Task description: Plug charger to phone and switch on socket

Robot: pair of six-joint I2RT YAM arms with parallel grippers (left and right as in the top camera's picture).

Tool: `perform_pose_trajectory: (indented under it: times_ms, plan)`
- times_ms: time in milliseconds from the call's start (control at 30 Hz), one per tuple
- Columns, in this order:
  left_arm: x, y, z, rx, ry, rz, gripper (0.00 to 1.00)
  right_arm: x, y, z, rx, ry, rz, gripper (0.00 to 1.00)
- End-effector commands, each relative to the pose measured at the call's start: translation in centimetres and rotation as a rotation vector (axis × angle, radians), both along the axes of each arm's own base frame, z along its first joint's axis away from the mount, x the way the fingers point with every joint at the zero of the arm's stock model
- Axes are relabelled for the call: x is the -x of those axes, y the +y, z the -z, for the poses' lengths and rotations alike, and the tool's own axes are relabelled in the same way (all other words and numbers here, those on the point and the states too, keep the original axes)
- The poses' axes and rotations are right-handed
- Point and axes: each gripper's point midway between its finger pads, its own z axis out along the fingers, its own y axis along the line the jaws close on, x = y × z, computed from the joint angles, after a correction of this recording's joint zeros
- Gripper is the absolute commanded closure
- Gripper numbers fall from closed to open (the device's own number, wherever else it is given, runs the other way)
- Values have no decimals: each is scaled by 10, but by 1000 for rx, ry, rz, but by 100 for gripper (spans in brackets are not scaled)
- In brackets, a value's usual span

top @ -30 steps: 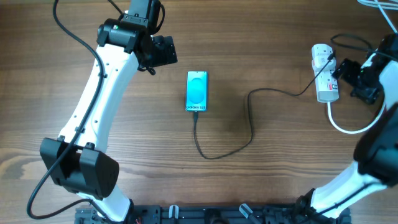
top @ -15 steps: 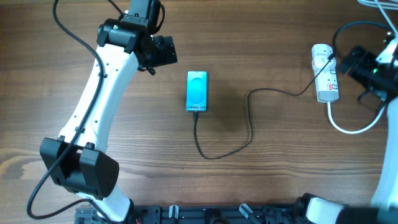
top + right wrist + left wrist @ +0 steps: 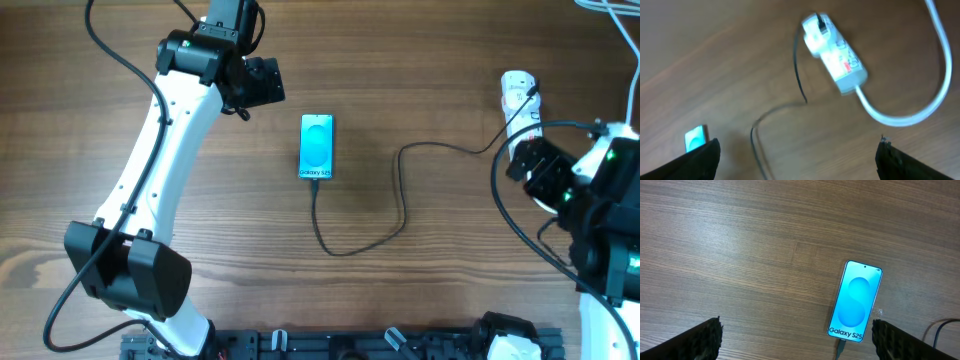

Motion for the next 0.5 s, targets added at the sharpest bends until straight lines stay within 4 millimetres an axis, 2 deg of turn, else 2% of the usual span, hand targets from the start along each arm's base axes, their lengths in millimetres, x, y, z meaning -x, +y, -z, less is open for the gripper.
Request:
perform_pose_trajectory:
  times_ms: [0, 133, 300, 367, 467]
  plan:
    - [-1, 4, 5, -9, 7, -21, 0, 10, 3, 19, -80, 81, 63, 0]
    - [-1, 4, 5, -9, 7, -21, 0, 20, 13, 38, -133, 186, 39, 0]
    - [-1, 4, 5, -9, 7, -21, 0, 22, 39, 54, -291, 278, -25, 0]
    - [-1, 4, 5, -9, 7, -21, 0, 22, 31, 63, -246, 319, -17, 0]
    - [-1, 4, 5, -9, 7, -21, 0, 24, 32, 74, -266, 383, -11, 0]
